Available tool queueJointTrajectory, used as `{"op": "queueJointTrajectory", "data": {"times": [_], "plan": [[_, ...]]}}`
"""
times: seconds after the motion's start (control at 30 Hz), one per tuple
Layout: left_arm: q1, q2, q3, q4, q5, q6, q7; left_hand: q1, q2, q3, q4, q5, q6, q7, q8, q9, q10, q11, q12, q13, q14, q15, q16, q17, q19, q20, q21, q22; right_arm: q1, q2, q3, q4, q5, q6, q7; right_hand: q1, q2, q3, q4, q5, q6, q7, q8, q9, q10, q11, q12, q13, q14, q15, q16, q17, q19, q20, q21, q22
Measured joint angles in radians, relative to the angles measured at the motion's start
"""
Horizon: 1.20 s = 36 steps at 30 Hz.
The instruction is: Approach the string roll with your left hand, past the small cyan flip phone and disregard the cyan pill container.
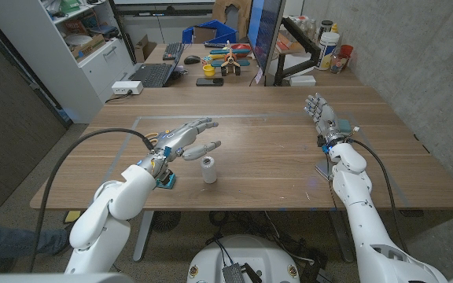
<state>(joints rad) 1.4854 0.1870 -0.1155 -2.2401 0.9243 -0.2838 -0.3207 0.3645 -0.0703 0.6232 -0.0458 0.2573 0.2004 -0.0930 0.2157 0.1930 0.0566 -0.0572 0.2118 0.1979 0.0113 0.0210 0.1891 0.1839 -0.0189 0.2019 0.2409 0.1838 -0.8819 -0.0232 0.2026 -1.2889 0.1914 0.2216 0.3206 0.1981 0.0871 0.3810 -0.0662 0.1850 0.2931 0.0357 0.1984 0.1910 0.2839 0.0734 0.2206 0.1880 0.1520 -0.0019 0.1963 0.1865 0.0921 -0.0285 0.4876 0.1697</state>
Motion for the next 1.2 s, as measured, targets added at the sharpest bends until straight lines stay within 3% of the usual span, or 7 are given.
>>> {"op": "queueJointTrajectory", "data": {"times": [0.6,1.2], "plan": [[0.006,0.020,0.021,0.003,0.034,0.019,0.015,0.007,-0.003,-0.004,-0.004,0.000,0.011,0.000,0.000,0.000,0.000,0.000,0.000,0.000,0.000,0.000,0.000,0.005,-0.018,-0.018,-0.005,0.000,0.006,-0.001,-0.001,0.007,-0.002,0.005,0.000,0.000,0.000,0.000,0.000,0.000,0.000,0.000,0.000,0.000,0.000,0.000,0.000,0.000,0.006,-0.005,0.000,0.000,0.000,0.000,-0.008,0.000],[0.004,0.038,0.056,0.031,0.063,0.043,0.020,0.011,0.001,-0.004,-0.004,0.000,0.011,0.000,0.000,0.000,0.002,-0.002,0.000,0.000,0.000,0.000,0.000,0.005,-0.018,-0.018,-0.014,0.000,0.008,-0.005,0.000,0.006,-0.004,0.005,0.002,0.000,0.000,0.000,0.000,0.000,0.000,0.000,0.000,0.000,0.000,0.000,0.000,0.000,0.005,-0.005,0.000,0.000,0.004,-0.004,-0.015,0.000]]}}
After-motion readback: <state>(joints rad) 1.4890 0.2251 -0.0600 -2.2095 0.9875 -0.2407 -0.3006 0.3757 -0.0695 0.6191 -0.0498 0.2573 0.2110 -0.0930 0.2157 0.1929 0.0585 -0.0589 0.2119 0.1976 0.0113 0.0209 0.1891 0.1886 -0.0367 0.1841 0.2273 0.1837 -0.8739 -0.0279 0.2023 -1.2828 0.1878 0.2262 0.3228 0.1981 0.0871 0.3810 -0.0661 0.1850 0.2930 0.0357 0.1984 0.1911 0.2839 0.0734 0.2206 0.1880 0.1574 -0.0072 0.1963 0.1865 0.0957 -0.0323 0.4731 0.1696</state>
